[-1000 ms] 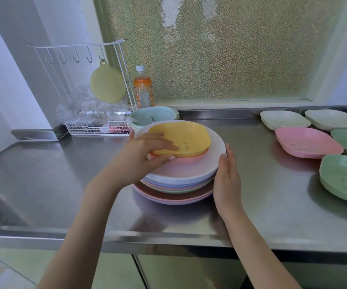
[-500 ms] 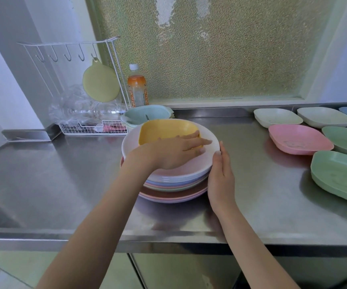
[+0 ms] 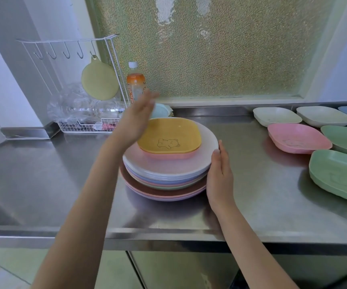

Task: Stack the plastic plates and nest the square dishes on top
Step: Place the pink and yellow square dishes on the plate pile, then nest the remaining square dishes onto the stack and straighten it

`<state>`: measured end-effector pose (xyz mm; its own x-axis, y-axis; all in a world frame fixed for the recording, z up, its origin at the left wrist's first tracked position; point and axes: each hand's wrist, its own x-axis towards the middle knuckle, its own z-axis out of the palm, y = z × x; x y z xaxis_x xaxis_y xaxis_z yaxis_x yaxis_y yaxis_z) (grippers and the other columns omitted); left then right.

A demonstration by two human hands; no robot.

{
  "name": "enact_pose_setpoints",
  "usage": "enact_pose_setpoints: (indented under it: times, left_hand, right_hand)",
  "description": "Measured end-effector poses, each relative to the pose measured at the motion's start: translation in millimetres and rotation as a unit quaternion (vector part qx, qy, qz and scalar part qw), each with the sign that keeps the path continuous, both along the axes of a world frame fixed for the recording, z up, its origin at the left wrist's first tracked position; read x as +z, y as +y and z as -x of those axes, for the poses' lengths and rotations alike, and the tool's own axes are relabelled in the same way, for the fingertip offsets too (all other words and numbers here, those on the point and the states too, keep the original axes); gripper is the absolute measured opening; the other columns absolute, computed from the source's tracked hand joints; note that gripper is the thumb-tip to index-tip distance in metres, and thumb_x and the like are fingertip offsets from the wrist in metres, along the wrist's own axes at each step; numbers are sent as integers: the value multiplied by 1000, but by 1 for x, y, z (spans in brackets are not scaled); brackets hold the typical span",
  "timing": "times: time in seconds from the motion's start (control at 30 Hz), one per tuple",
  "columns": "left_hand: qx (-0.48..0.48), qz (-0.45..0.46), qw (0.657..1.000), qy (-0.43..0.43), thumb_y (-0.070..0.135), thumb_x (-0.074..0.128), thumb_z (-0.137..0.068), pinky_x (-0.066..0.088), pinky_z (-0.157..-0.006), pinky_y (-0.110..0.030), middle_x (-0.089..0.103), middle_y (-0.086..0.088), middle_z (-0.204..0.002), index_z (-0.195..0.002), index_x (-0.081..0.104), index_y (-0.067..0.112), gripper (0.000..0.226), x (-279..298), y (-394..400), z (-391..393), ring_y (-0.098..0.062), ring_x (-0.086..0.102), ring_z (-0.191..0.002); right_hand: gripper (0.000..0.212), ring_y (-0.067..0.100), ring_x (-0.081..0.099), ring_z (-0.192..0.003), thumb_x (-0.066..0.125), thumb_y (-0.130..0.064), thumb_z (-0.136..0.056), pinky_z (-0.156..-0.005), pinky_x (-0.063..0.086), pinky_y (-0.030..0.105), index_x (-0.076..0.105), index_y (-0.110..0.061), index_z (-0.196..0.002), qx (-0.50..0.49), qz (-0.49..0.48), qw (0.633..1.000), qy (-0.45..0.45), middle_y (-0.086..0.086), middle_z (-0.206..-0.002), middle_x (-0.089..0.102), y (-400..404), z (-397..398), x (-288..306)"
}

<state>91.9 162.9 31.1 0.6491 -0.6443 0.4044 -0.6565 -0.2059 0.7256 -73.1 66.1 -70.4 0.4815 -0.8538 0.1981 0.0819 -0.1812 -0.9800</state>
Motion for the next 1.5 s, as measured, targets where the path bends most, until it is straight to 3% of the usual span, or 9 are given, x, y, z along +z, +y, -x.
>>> enact_pose_setpoints:
  times: [0.2,0.3,0.37,0.43,0.57,1.07,1.27,1.4,1.5]
  left_hand:
    - [124,109,936,310,38,34,-98,34,-103,-27,48,0,-142,-127,54,26,37,-52,59,-8,-5,51,-120]
    - [108,168,889,411,35,38,-98,51,-58,-15,75,-7,-91,-91,65,23,30,-76,53,13,2,67,-61]
    - [104,188,879,426,35,43,-96,49,-49,-16,74,7,-69,-87,66,23,27,-80,44,28,2,66,-52]
    - [95,206,873,432,32,42,-97,49,-45,-12,72,12,-63,-86,66,22,28,-78,36,32,2,66,-53]
    - [62,181,887,420,36,42,-97,53,-80,-26,75,6,-94,-101,69,23,31,-83,14,32,-6,69,-90]
    - [-47,125,878,459,37,39,-99,50,-72,-22,72,7,-82,-81,68,23,36,-91,-79,79,-1,67,-72]
    - [-18,159,858,488,33,38,-99,47,-66,-26,65,0,-81,-88,62,15,32,-78,-96,57,-10,63,-69]
    - [-29,139,846,514,36,44,-96,51,-58,-25,73,-1,-87,-88,67,18,30,-74,-113,53,-11,70,-66]
    - [-3,120,857,501,40,52,-90,51,-72,-29,73,-2,-95,-84,68,23,24,-78,-119,55,-18,67,-79]
  right_hand:
    - [43,5,27,-137,26,-35,-102,-112,20,25,28,-30,-145,6,-13,1000,-8,-13,-151,31,0,0,1]
    - [43,3,27,-136,27,-34,-102,-112,21,25,29,-29,-144,11,-15,1000,-14,-14,-150,31,0,0,2]
    - [43,0,28,-133,27,-33,-102,-107,20,20,29,-29,-145,18,-12,1000,-12,-14,-149,32,0,1,3]
    - [43,-1,27,-132,28,-32,-102,-105,19,17,28,-28,-145,17,-11,1000,-8,-14,-149,31,-5,3,3]
    - [43,7,29,-136,27,-30,-102,-109,22,23,30,-27,-144,-30,-16,999,3,-11,-150,33,-31,16,4]
    - [45,13,40,-130,28,-28,-97,-112,29,40,42,-23,-139,-149,-23,989,-6,-3,-142,46,-117,74,4]
    - [44,5,35,-129,30,-24,-102,-102,25,19,30,-19,-145,-166,46,983,60,-4,-149,36,-114,91,16]
    - [42,19,44,-126,38,-8,-96,-113,22,36,41,-15,-138,-263,208,930,154,4,-140,48,-113,106,17]
    - [50,23,24,-141,43,-3,-87,-113,-3,56,45,-17,-135,-310,215,846,376,5,-143,45,-124,126,8]
